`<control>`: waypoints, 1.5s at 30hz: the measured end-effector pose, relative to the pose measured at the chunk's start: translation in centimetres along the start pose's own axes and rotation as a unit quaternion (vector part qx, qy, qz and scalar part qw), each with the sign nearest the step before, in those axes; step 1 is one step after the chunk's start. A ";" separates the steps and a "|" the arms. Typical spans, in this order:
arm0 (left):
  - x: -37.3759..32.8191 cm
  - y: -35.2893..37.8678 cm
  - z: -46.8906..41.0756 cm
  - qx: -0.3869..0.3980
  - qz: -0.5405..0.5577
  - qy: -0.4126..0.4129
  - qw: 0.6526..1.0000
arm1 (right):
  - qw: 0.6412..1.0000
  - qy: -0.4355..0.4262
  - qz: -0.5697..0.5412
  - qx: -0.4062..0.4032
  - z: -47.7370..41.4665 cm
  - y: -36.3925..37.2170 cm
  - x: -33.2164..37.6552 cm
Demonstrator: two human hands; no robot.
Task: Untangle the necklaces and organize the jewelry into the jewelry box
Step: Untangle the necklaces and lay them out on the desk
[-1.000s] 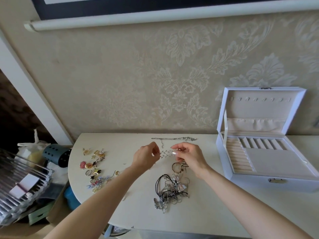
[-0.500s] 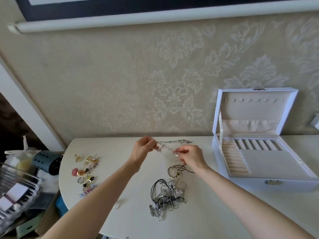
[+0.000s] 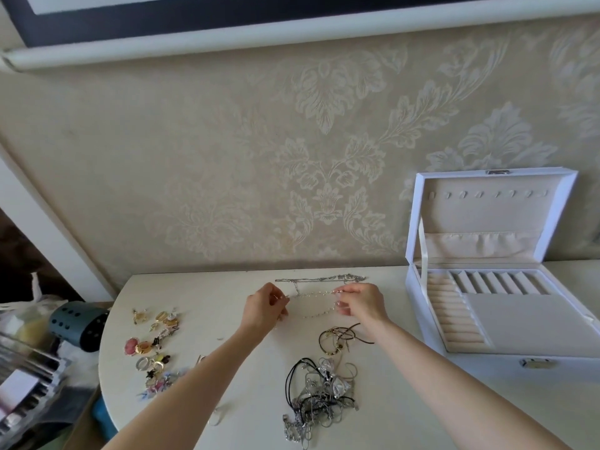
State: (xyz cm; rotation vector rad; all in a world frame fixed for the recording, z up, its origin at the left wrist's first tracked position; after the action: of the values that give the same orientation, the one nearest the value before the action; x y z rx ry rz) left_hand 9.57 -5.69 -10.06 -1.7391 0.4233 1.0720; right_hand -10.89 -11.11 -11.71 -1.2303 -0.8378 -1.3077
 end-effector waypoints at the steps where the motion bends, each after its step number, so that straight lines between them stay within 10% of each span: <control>1: 0.0 0.1 -0.1 0.000 -0.002 0.004 1.000 | 1.000 -0.005 -0.008 -0.008 -0.2 0.0 0.0; 13: -1.6 2.7 -1.2 0.095 0.118 -0.018 0.988 | 0.996 -0.037 -0.042 -0.070 -1.2 -2.7 0.0; 32: -1.2 0.7 -2.6 -0.021 -0.020 0.074 0.997 | 0.992 -0.054 -0.112 0.031 -1.8 -2.0 1.0; 45: -0.6 -0.8 -2.4 -0.037 0.298 -0.130 0.945 | 0.979 -0.007 -0.191 0.067 -1.3 -1.0 1.7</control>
State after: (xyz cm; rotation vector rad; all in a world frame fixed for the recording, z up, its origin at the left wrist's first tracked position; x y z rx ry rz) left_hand 10.88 -7.57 -8.91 -1.5339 0.7782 1.7431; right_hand -11.84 -12.63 -10.18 -1.0039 -1.1955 -1.5180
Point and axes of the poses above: each hand's wrist, its own z-axis away from the middle knuckle, its own y-axis out of the palm, x = y × z, the point moved 5 cm from there along -z, towards the middle knuckle, and after that the axes turned 12 degrees about -x, right-handed, at the moved point
